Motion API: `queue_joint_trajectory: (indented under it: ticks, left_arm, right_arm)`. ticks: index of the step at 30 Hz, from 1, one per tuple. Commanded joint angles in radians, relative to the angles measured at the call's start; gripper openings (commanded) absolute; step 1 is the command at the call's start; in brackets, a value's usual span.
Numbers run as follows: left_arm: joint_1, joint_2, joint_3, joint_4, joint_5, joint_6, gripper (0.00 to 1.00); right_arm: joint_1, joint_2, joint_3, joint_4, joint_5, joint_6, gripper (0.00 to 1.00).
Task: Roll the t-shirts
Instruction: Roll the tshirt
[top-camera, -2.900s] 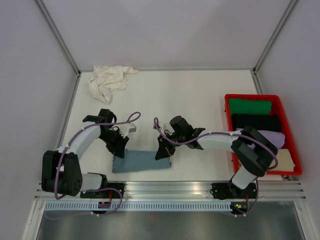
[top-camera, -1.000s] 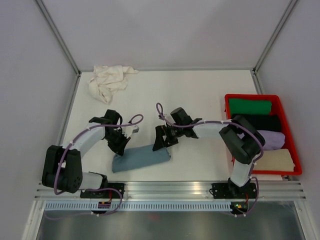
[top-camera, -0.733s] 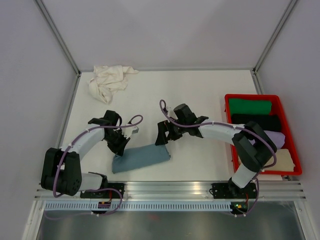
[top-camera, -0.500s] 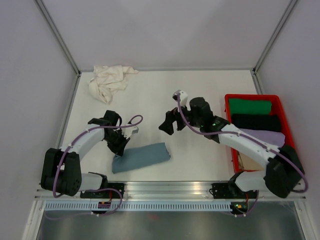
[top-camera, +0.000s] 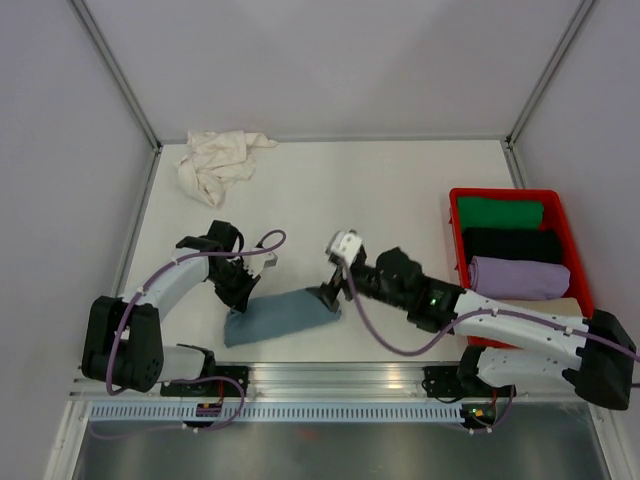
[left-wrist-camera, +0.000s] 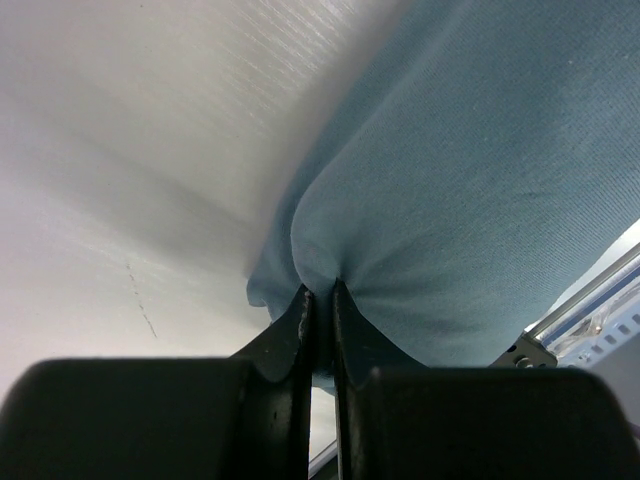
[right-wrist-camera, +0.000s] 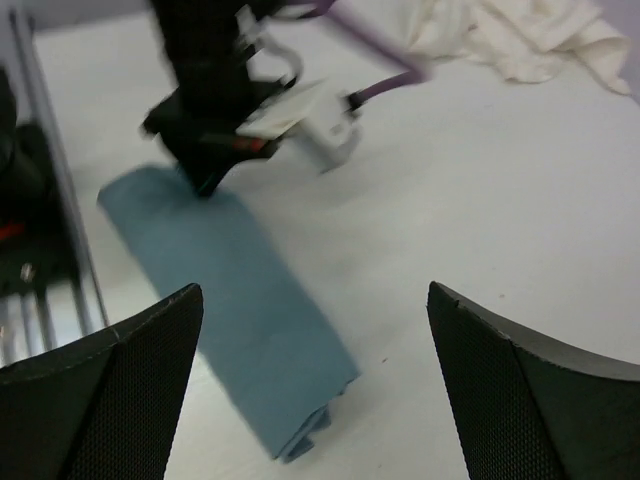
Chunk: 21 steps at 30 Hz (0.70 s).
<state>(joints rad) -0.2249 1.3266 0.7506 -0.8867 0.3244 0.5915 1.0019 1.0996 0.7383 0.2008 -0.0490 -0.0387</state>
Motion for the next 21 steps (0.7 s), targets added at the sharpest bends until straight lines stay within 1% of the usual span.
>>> queue_joint_trajectory:
  ticks: [1, 2, 3, 4, 5, 6, 8, 9, 10, 11, 12, 13, 14, 16, 21]
  left_arm:
    - [0.002, -0.001, -0.013, 0.002, 0.022, 0.004, 0.08]
    - [0.002, 0.0, -0.013, 0.002, 0.021, 0.004, 0.08]
    - [0.002, 0.005, -0.014, 0.003, 0.019, 0.004, 0.08]
    - [0.002, 0.006, -0.014, 0.005, 0.018, 0.007, 0.08]
    - [0.002, 0.011, -0.013, 0.006, 0.016, 0.007, 0.08]
    - [0.002, 0.014, -0.008, 0.006, 0.016, 0.007, 0.08]
    - [0.002, 0.029, -0.002, 0.006, 0.015, 0.007, 0.08]
    - [0.002, 0.034, 0.001, 0.006, 0.016, 0.007, 0.08]
    - [0.002, 0.039, 0.003, 0.005, 0.016, 0.005, 0.08]
    - [0.002, 0.039, 0.003, 0.005, 0.018, 0.005, 0.08]
    - [0.002, 0.037, 0.004, 0.005, 0.018, 0.005, 0.08]
    - [0.002, 0.034, 0.001, 0.005, 0.019, 0.007, 0.08]
    - [0.002, 0.033, 0.001, 0.005, 0.018, 0.01, 0.08]
    - [0.002, 0.033, -0.002, 0.006, 0.013, 0.014, 0.08]
    - [0.002, 0.034, -0.002, 0.005, 0.015, 0.014, 0.08]
  right_arm:
    - [0.225, 0.031, -0.054, -0.13, 0.305, -0.283, 0.98]
    - [0.262, 0.045, -0.072, -0.132, 0.349, -0.33, 0.98]
    - [0.34, 0.081, -0.077, -0.126, 0.4, -0.351, 0.98]
    - [0.375, 0.106, -0.079, -0.12, 0.473, -0.368, 0.98]
    - [0.404, 0.132, -0.068, -0.118, 0.503, -0.389, 0.98]
    - [0.459, 0.19, -0.057, -0.106, 0.529, -0.424, 0.98]
    - [0.529, 0.28, -0.036, -0.075, 0.61, -0.476, 0.98]
    - [0.547, 0.304, -0.039, -0.016, 0.624, -0.527, 0.98]
    - [0.555, 0.321, -0.053, 0.024, 0.653, -0.544, 0.98]
    - [0.558, 0.345, -0.06, 0.066, 0.661, -0.555, 0.98]
    - [0.557, 0.353, -0.063, 0.118, 0.66, -0.6, 0.98]
    - [0.558, 0.364, -0.054, 0.127, 0.653, -0.619, 0.98]
    - [0.558, 0.39, -0.039, 0.118, 0.623, -0.635, 0.98]
    - [0.557, 0.42, 0.002, 0.091, 0.61, -0.658, 0.98]
    - [0.527, 0.519, 0.067, -0.013, 0.465, -0.691, 0.98]
